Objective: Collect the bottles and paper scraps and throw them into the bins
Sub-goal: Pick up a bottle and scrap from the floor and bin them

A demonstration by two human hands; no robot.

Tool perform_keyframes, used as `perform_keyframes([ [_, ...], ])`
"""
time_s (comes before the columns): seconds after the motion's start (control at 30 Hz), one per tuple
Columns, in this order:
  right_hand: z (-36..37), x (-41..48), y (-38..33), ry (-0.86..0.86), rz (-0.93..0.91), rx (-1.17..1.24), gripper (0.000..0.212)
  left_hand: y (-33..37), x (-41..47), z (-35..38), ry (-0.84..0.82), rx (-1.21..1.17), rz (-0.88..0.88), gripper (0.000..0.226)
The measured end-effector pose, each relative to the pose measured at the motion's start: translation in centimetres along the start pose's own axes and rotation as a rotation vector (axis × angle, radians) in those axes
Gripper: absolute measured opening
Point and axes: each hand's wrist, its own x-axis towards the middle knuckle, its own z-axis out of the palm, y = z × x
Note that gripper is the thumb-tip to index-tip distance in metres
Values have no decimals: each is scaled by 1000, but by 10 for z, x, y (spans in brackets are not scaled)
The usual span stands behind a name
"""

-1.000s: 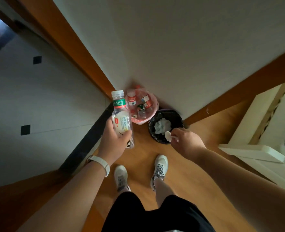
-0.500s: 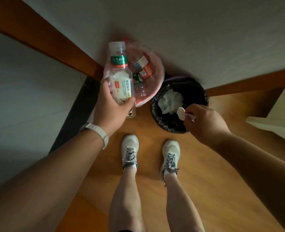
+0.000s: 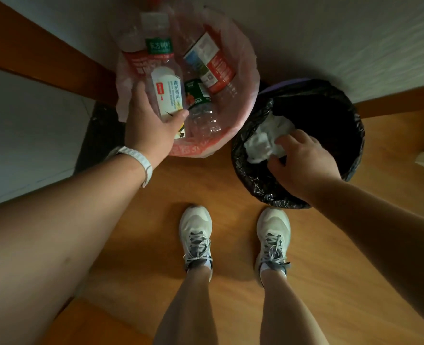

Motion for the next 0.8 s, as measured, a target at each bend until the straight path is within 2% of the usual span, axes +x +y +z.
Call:
perform_keyframes([
  [0.1,-1,1,2,2,-27,-27,45,0,2,7,-34,33,-10,87],
  [0.27,-25,-19,-2,25,-61,-19,45,14,-10,-11,-39,52,22,97],
  [0.5,-98,-61,-26,82,-131,-109,44,70,-53,-77,-144,216,223,68],
  [0.63,-155,-88,-47,130,-124,-107,45,111,-75,-130,-214,280,404,58],
  [0.8,-233,-142,-82,159,-124,-125,46,160,-110,-198,-290,475,629,54],
])
